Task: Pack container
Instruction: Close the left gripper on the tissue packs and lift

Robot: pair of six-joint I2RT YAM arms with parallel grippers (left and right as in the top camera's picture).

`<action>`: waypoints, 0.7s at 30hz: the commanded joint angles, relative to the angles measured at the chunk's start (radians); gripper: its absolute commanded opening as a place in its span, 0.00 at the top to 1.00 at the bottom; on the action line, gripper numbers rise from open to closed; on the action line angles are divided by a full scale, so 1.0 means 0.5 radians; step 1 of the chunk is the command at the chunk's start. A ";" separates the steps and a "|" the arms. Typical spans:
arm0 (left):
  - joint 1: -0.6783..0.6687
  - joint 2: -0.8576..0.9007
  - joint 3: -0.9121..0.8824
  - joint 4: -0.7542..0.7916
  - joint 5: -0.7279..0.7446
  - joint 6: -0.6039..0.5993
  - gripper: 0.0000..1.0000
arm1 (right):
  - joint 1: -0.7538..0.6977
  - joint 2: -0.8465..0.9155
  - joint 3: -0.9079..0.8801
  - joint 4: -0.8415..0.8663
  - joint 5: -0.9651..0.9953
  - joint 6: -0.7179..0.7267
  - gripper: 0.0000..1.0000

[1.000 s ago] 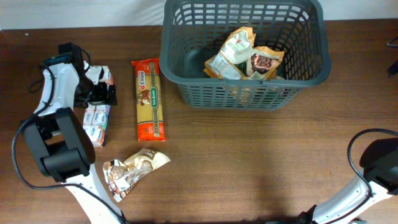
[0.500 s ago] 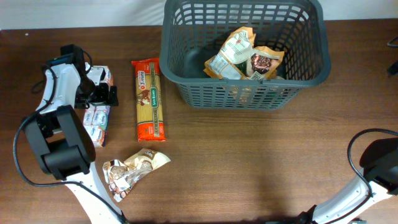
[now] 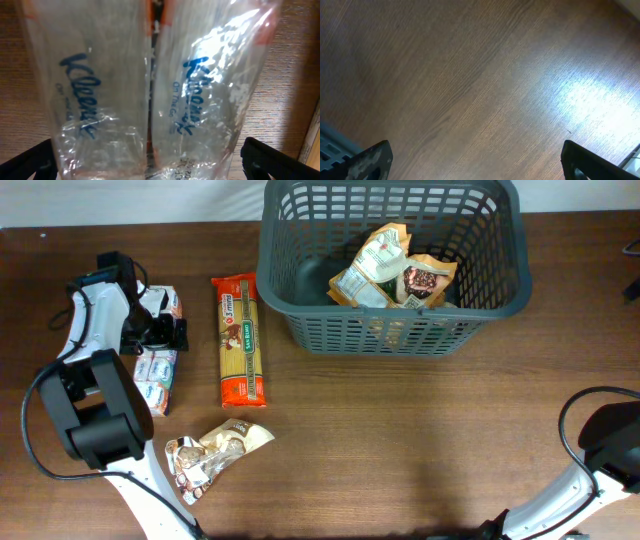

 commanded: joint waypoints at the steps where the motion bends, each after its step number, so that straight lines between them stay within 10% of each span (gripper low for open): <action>1: -0.003 0.028 0.007 0.003 -0.014 0.018 0.01 | 0.002 -0.025 -0.012 0.002 0.010 0.019 0.01; 18: -0.003 0.166 0.007 -0.027 -0.014 0.018 0.00 | 0.002 -0.025 -0.012 0.002 0.010 0.019 0.01; 21: -0.004 0.166 0.007 -0.027 -0.014 0.018 0.38 | 0.002 -0.025 -0.012 0.002 0.009 0.019 0.01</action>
